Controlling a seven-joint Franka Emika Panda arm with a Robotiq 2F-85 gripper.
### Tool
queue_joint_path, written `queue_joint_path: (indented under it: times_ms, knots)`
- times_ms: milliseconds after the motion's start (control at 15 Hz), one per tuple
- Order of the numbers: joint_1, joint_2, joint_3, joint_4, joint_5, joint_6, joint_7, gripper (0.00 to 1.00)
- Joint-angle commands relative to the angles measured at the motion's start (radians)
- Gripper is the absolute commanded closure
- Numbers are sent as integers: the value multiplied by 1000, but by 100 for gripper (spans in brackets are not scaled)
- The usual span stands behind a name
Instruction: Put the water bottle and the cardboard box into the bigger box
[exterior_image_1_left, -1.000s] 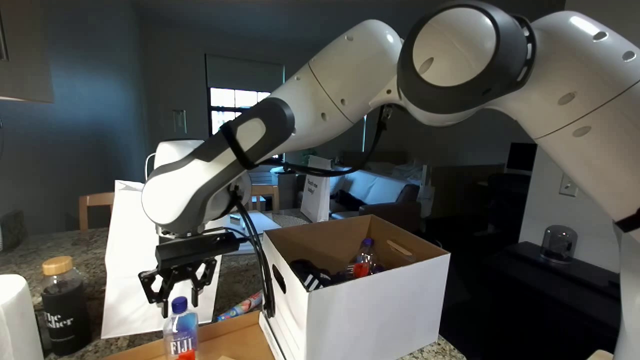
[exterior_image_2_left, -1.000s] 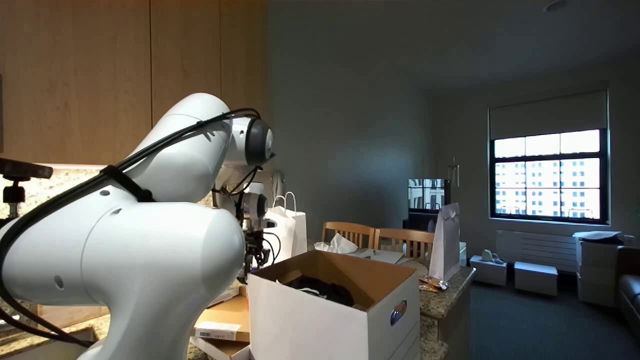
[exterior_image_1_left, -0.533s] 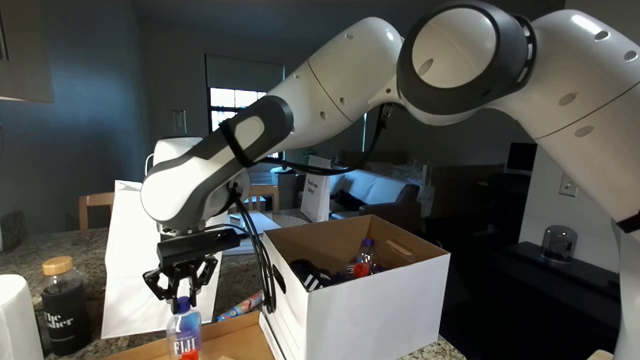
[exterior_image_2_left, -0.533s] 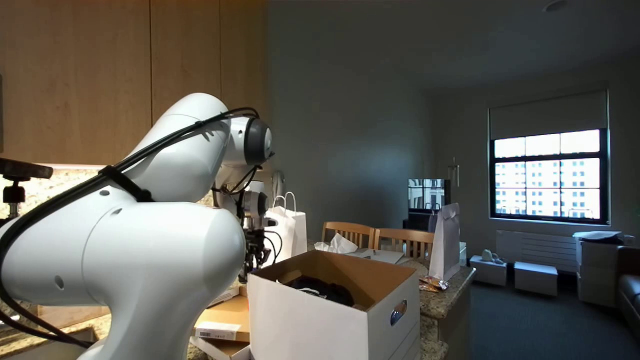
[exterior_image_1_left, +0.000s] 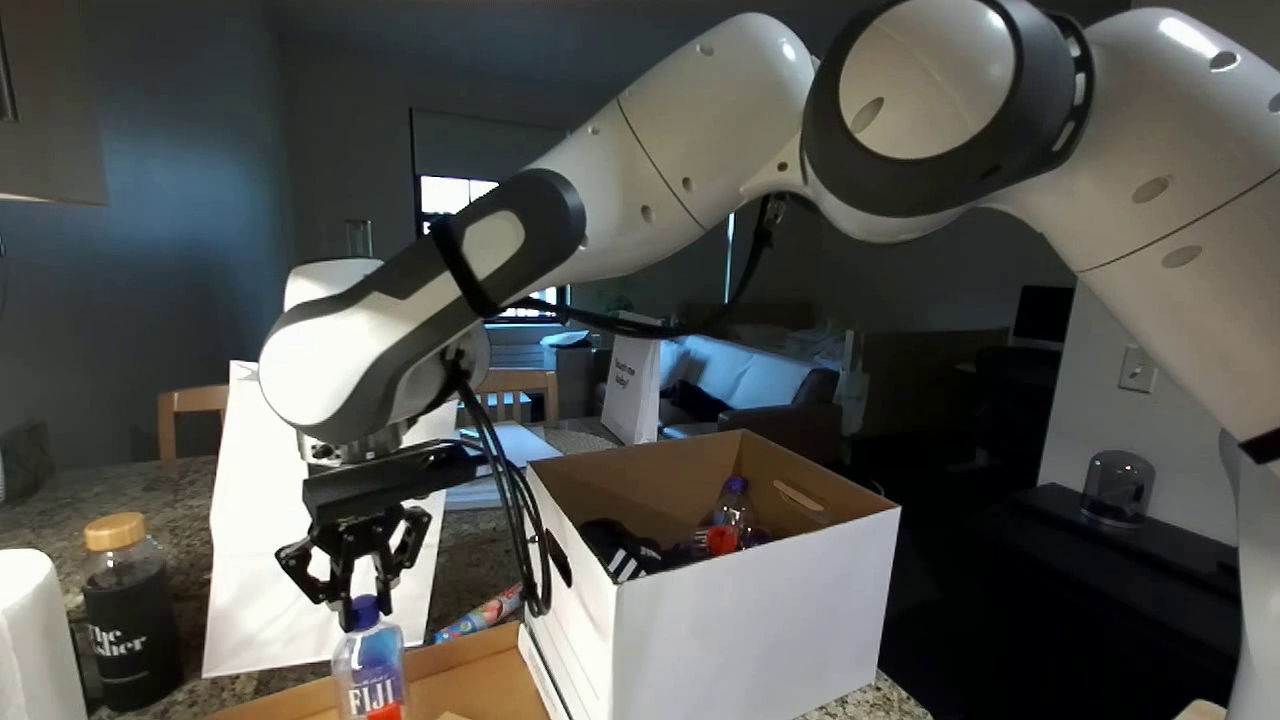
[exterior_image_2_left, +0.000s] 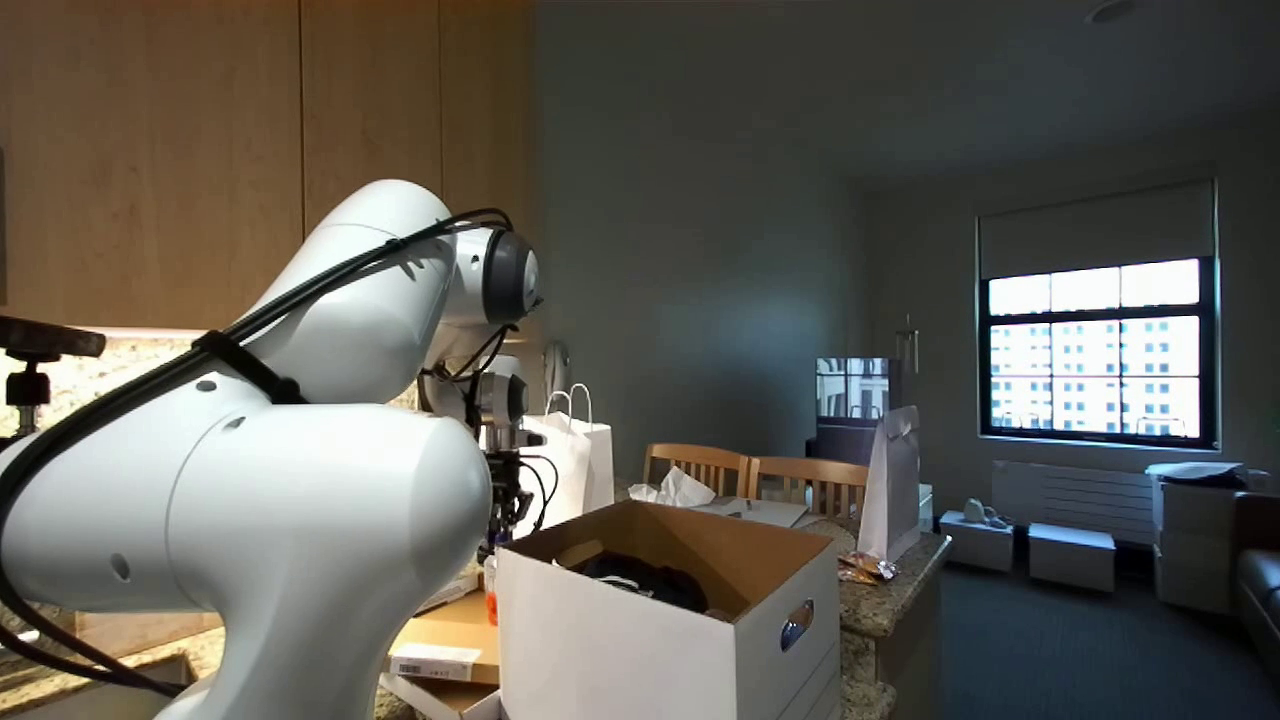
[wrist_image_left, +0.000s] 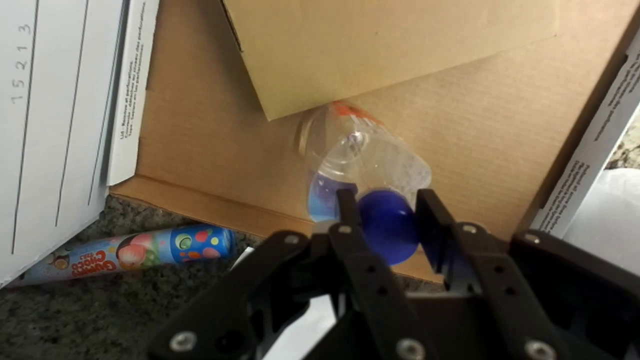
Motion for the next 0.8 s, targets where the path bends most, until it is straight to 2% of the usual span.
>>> queue_joint_path:
  times_ms: [0, 200, 733]
  knots:
    - [37, -58, -4, -13, -41, -90, -9, 86]
    - [71, -85, -10, 5, -86, -139, -6, 86]
    - [72, -90, 14, 114, -96, -262, -125, 86]
